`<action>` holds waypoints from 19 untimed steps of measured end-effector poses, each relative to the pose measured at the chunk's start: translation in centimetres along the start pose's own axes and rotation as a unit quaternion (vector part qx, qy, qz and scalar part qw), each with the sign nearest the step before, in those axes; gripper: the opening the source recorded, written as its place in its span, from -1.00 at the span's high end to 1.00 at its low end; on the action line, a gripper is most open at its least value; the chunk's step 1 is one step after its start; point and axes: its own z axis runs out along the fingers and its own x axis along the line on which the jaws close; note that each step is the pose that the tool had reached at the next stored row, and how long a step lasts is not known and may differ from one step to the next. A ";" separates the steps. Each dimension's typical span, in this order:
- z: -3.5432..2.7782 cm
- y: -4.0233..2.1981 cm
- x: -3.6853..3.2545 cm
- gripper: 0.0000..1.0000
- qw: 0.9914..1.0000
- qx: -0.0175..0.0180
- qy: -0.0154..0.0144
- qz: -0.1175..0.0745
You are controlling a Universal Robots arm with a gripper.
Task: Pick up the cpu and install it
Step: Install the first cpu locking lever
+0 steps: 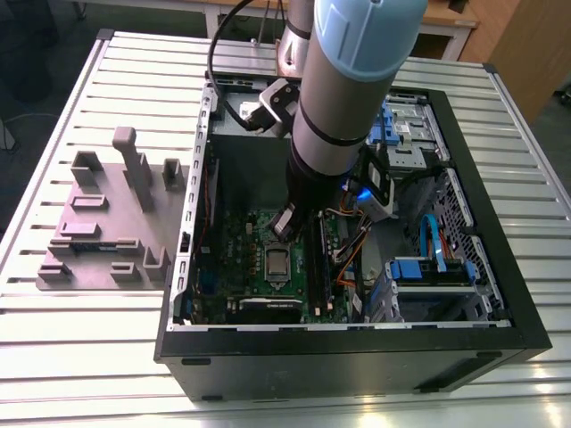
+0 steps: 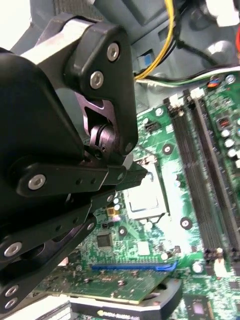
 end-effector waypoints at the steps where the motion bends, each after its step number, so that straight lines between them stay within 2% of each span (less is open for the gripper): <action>1: 0.01 -0.11 -0.26 0.80 1.000 0.000 0.000 0.000; 4: 0.03 -0.35 -0.83 0.80 1.000 0.000 0.000 0.000; 19: 0.02 -0.39 -0.88 0.80 1.000 0.000 0.000 0.000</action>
